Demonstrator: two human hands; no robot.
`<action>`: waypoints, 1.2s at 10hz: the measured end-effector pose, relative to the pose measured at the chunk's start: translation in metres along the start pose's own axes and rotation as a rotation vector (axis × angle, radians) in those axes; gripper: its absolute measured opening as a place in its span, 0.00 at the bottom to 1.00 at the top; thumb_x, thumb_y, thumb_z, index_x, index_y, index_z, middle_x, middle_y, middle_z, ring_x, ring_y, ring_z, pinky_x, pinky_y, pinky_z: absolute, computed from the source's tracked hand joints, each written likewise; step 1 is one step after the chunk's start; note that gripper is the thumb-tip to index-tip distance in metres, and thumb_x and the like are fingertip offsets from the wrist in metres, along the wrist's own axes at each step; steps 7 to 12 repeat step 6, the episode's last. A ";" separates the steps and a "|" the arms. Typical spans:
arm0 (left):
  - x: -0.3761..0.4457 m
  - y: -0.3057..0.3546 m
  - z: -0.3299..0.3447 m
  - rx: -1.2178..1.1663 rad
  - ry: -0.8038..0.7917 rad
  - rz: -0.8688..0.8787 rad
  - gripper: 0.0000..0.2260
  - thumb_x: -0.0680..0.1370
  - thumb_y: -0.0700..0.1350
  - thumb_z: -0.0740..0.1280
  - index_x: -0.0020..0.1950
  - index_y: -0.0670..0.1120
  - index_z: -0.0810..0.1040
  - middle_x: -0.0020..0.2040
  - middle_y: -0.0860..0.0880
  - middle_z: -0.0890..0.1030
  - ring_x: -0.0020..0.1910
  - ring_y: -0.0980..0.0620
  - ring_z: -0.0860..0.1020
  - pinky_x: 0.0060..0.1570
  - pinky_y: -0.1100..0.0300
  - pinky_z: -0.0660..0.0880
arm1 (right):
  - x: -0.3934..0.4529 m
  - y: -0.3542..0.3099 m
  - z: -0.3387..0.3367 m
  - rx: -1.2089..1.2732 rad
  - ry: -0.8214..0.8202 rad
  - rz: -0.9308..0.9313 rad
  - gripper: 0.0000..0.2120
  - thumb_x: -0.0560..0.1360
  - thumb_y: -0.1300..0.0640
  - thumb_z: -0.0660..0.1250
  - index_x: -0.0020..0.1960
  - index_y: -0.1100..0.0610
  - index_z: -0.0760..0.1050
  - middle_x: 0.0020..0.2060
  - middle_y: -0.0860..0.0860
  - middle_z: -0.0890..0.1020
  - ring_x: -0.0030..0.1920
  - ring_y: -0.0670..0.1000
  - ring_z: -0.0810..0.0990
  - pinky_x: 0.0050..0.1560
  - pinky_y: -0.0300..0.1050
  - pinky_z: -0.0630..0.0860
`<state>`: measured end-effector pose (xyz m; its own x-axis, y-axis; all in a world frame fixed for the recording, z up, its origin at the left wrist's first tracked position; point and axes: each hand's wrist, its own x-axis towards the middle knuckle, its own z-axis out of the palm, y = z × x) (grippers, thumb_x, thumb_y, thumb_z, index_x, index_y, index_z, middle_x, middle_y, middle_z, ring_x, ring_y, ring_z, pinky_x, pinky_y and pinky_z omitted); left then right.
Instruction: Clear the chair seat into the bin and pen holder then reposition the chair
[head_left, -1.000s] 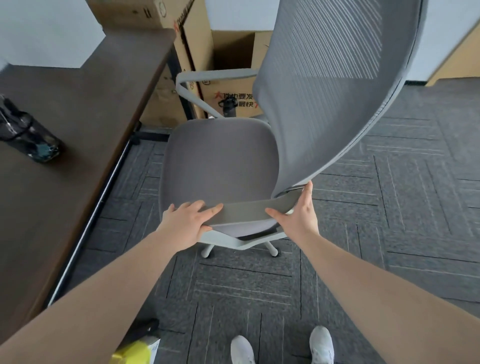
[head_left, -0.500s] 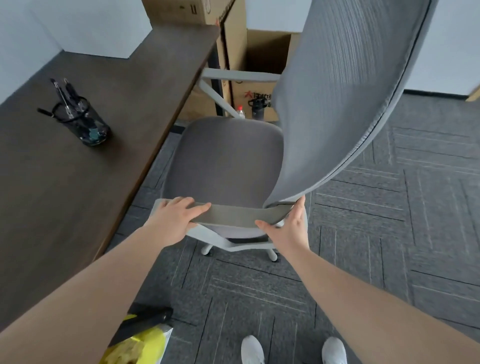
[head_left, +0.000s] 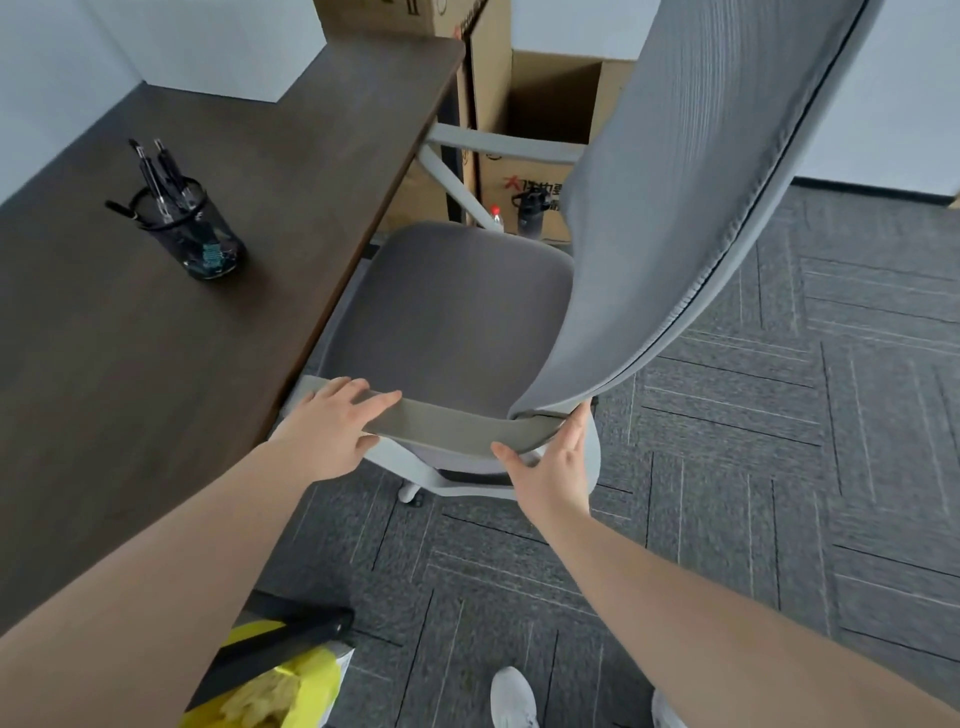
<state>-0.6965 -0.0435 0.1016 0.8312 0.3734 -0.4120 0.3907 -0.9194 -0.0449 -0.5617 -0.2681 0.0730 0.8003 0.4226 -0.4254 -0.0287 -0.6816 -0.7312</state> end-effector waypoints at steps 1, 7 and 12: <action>0.000 0.005 0.000 0.003 -0.028 -0.033 0.30 0.78 0.54 0.62 0.77 0.57 0.51 0.76 0.45 0.61 0.76 0.42 0.56 0.72 0.41 0.62 | -0.001 0.001 -0.005 -0.013 0.001 -0.023 0.55 0.72 0.44 0.70 0.75 0.51 0.28 0.78 0.45 0.42 0.71 0.52 0.68 0.55 0.42 0.72; -0.022 0.047 -0.052 -0.044 -0.101 -0.031 0.30 0.79 0.59 0.57 0.78 0.56 0.48 0.79 0.46 0.53 0.78 0.46 0.51 0.76 0.47 0.56 | 0.007 -0.002 -0.058 -0.334 -0.193 -0.040 0.42 0.77 0.47 0.64 0.78 0.52 0.38 0.72 0.54 0.66 0.63 0.58 0.76 0.48 0.49 0.76; -0.022 0.047 -0.052 -0.044 -0.101 -0.031 0.30 0.79 0.59 0.57 0.78 0.56 0.48 0.79 0.46 0.53 0.78 0.46 0.51 0.76 0.47 0.56 | 0.007 -0.002 -0.058 -0.334 -0.193 -0.040 0.42 0.77 0.47 0.64 0.78 0.52 0.38 0.72 0.54 0.66 0.63 0.58 0.76 0.48 0.49 0.76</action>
